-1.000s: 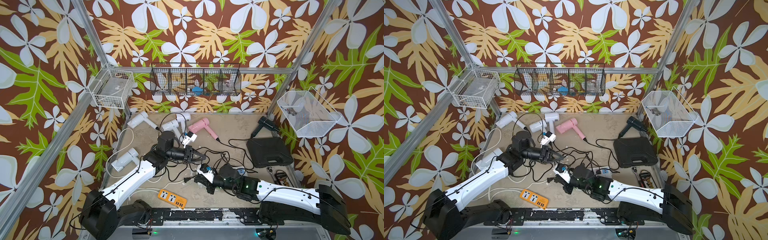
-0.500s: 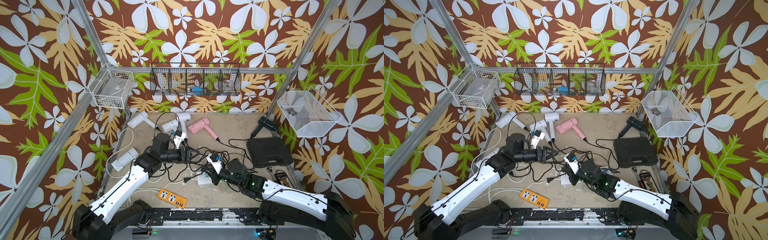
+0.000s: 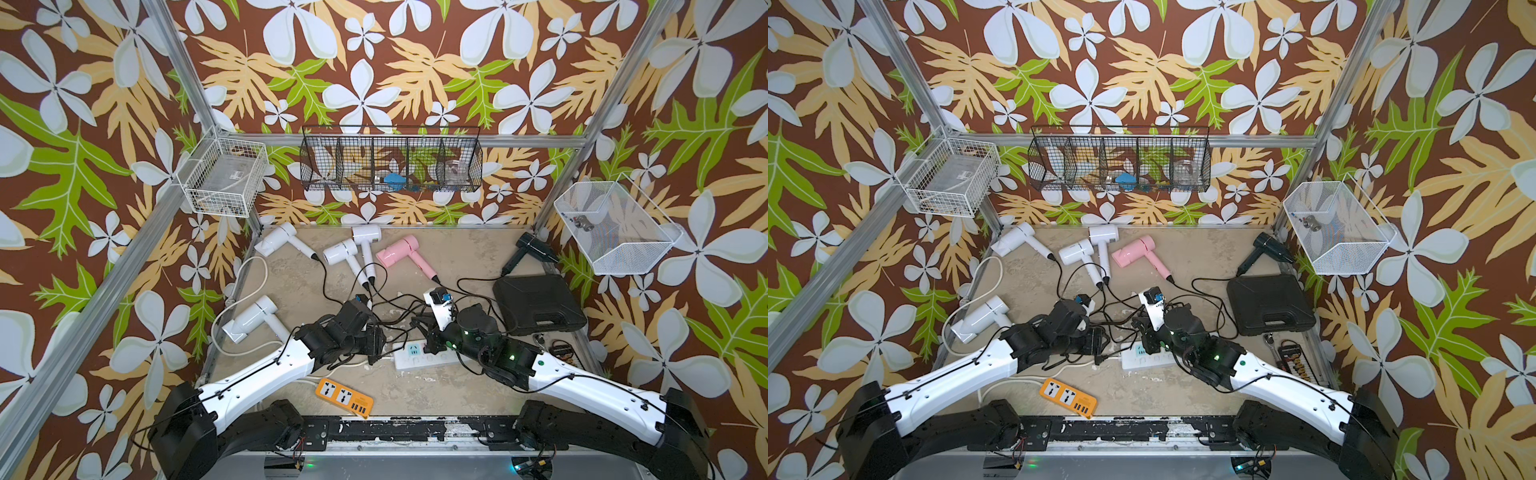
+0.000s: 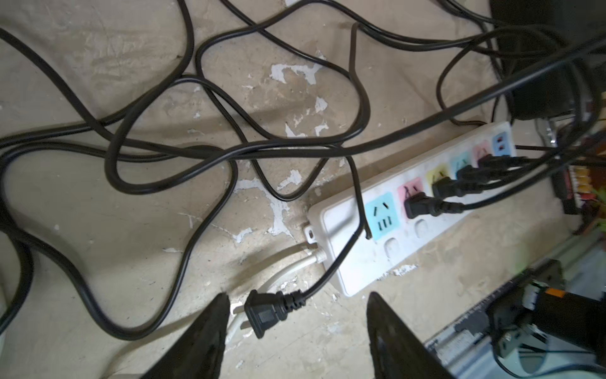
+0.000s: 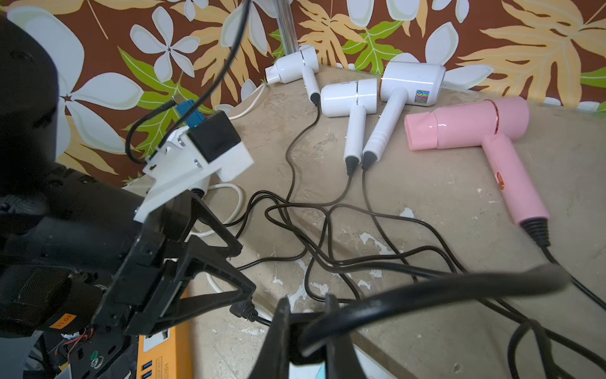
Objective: Charge the blow dryers
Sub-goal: Adjust the charging cable at the center of the board.
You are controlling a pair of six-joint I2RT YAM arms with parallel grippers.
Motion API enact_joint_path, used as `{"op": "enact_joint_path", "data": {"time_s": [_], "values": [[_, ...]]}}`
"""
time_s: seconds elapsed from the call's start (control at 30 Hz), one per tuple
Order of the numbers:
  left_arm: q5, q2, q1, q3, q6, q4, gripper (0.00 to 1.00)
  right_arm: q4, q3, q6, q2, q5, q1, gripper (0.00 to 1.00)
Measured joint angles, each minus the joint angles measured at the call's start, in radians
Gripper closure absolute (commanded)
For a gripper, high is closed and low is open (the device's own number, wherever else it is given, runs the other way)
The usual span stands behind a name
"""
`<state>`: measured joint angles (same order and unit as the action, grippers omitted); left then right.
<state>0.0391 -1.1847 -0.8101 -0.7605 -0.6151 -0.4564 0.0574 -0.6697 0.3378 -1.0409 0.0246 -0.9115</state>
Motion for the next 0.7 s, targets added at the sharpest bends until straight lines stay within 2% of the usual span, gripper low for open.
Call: {"op": "enact_joint_path", "data": {"time_s": [0.2,0.7], "values": [[0.090,-0.132,-0.079,-0.042,0.025,-0.006,0.36,-0.011,0.002,0.018,-0.002,0.001,0.006,1.00],[0.088,-0.217,-0.123,-0.050,0.066,0.011,0.34,-0.012,0.026,0.033,-0.018,-0.026,0.014,1.00]]}}
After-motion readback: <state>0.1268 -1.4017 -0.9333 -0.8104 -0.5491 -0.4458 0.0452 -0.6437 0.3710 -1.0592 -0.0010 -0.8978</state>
